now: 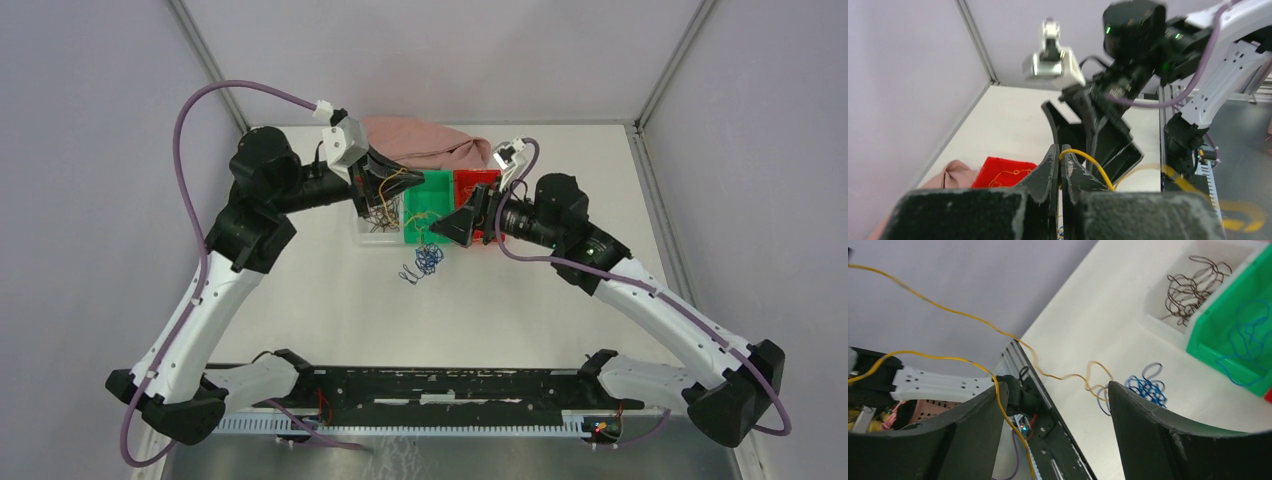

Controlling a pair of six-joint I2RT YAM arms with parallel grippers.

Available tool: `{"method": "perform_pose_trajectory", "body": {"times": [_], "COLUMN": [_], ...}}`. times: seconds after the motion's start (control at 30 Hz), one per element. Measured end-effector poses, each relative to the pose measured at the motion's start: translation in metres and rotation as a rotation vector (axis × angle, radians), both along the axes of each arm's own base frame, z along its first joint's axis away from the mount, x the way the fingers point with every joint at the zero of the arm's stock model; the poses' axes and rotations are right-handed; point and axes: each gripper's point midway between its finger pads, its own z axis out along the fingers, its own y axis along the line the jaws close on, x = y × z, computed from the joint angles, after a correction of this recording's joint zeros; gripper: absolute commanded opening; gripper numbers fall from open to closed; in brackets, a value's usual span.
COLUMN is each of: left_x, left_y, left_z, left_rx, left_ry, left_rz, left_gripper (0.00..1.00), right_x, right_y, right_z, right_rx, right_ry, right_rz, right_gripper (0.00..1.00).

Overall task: Untangle the cables
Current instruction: Untie the cable.

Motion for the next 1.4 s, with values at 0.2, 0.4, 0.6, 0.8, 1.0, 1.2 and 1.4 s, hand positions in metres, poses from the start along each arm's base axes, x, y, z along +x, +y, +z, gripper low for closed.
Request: {"method": "perform_pose_trajectory", "body": {"times": [0.2,0.4,0.6,0.8,1.0,1.2,1.4], "left_x": [-0.011,-0.016,-0.020,-0.026,-0.034,-0.049,-0.059], "left_y": [0.002,0.002,0.004,0.007,0.012,0.024,0.035], "left_z": [0.022,0.030,0.045,0.067,0.105,0.153,0.186], "left_rx": [-0.035,-0.042,-0.062,-0.087,-0.132,-0.214,-0.288], "left_ry": [-0.024,-0.016,-0.037,-0.080,-0.158,-0.288,-0.381], "left_rz": [-0.024,-0.043,-0.050,-0.053,-0.053,-0.034,-0.004], "left_gripper": [0.03,0.03,0.03,0.03,0.03,0.03,0.03], "right_x": [0.001,0.002,-0.010,-0.018,-0.011,-0.010,-0.009], "right_y": [0.007,0.035,0.076,0.098,0.103,0.096,0.087], "right_z": [-0.049,-0.064,-0.098,-0.115,-0.133,-0.188,-0.223], "right_rx": [-0.084,-0.110,-0.166,-0.184,-0.178,-0.260,-0.332], "right_ry": [0.037,0.026,0.040,0.039,0.045,0.114,0.156], "right_rz": [0.016,0.046,0.082,0.086,0.046,0.016,-0.016], "right_gripper": [0.80,0.78,0.75,0.73,0.75,0.76,0.77]}}
